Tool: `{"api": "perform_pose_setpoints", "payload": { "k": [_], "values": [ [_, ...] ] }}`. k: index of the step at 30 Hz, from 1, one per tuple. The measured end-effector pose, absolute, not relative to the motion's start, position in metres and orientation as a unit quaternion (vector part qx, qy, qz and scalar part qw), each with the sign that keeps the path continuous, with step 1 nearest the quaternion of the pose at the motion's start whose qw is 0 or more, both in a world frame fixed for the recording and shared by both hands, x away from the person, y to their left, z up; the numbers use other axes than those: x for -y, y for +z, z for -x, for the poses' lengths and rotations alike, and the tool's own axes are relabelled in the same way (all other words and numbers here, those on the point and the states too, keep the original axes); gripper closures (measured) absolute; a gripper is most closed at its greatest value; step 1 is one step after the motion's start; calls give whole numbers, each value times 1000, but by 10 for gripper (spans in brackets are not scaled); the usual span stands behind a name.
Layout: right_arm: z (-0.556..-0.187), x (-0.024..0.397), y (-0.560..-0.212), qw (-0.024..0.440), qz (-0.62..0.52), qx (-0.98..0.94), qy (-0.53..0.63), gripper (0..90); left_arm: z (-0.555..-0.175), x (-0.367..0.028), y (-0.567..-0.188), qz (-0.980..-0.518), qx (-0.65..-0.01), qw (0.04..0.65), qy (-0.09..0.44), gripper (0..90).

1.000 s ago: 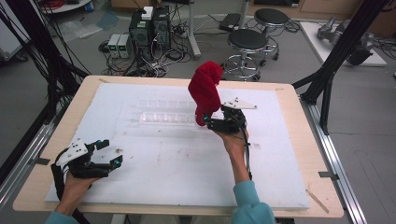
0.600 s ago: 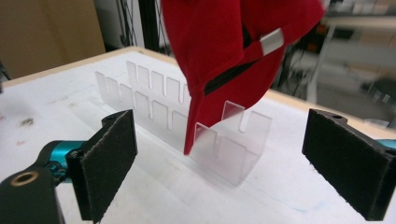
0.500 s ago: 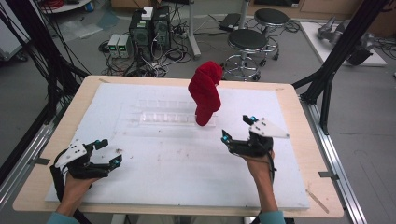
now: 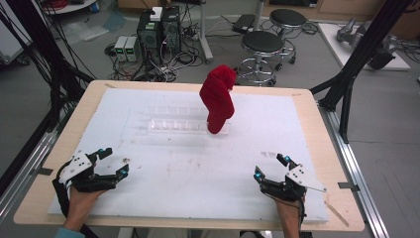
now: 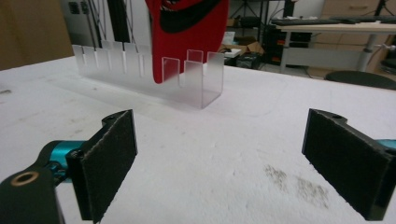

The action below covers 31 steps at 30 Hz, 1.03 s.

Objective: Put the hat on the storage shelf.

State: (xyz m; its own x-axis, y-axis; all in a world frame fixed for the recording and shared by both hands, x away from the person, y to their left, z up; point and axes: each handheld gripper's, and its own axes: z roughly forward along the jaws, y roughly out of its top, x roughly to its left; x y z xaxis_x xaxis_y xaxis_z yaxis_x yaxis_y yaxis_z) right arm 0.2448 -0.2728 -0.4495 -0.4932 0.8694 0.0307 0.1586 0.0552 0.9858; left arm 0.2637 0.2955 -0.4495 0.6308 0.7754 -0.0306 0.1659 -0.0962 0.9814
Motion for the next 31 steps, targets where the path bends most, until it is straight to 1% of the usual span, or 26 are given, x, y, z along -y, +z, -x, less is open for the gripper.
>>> {"api": "perform_pose_setpoints", "payload": {
  "k": [1, 2, 4, 8, 13, 27, 31],
  "values": [
    [-245, 273, -449, 315, -393, -655, 564, 91, -264, -296, -449, -692, -340, 580, 263, 107],
    [-244, 273, -450, 324, -392, -648, 567, 91, -262, -295, -450, -691, -337, 580, 269, 107],
    [-246, 274, -450, 314, -397, -651, 565, 91, -262, -295, -450, -691, -336, 580, 269, 109],
    [-249, 274, -450, 308, -410, -652, 559, 91, -262, -296, -450, -687, -340, 583, 270, 109],
    [-248, 272, -450, 317, -403, -658, 551, 91, -261, -296, -450, -684, -342, 585, 271, 109],
    [-248, 272, -451, 312, -406, -656, 554, 91, -260, -297, -450, -678, -341, 589, 278, 109],
    [-247, 273, -451, 316, -402, -654, 557, 91, -258, -299, -451, -669, -341, 599, 279, 109]
  ]
}}
